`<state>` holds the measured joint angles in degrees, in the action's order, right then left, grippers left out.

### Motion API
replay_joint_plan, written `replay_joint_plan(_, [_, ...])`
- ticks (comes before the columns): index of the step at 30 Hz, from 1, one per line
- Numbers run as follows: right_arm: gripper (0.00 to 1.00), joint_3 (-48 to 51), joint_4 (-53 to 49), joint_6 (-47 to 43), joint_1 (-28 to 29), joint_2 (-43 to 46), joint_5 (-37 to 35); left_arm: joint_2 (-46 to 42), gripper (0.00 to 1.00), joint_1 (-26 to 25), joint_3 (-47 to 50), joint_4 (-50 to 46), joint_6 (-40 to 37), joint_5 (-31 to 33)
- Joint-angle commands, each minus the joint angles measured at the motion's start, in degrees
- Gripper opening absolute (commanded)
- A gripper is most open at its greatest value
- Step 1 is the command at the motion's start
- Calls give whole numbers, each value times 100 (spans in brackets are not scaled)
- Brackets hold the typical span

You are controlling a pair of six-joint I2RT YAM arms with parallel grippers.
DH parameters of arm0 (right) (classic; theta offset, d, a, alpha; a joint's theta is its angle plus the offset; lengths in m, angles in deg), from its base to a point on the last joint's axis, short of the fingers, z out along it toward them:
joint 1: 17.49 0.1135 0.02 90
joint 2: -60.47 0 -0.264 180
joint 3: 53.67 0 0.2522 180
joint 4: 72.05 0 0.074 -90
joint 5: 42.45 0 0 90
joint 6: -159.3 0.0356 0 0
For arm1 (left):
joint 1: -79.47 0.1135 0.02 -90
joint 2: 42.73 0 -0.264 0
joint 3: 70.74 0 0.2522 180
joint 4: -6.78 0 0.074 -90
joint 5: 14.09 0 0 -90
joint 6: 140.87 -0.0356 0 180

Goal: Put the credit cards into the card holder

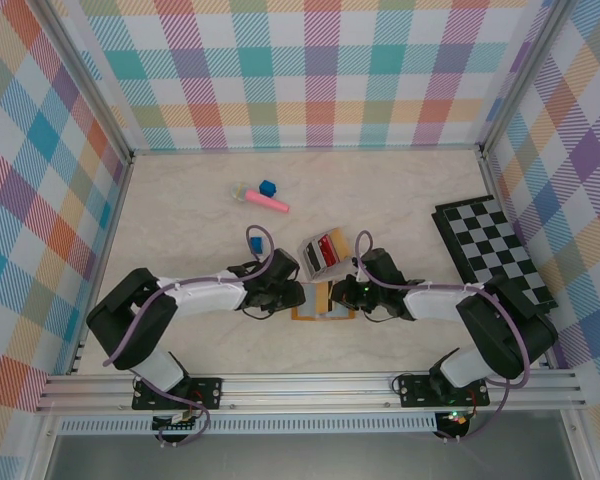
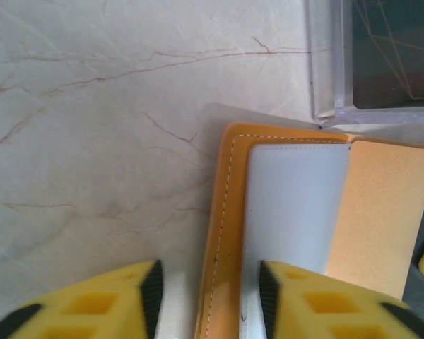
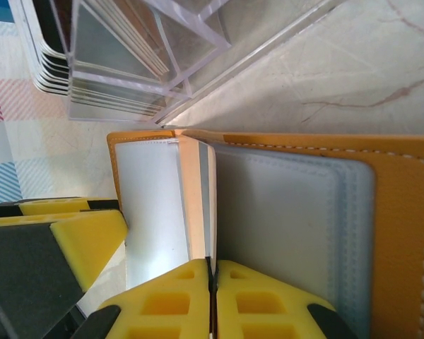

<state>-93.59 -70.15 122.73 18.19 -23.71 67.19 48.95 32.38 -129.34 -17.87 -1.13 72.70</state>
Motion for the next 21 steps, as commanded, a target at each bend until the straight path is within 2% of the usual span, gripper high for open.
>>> replay_joint_plan(1, [8,187,-118,182,53,20,57,407,32,-44,-89,-48,-51,-162])
replay_joint_plan(10, [8,343,455,137,135,-10,338,657,17,-59,-214,-141,-114,-293])
replay_joint_plan(21, [8,487,1350,108,404,-228,219,693,13,-66,-237,-246,-73,-286])
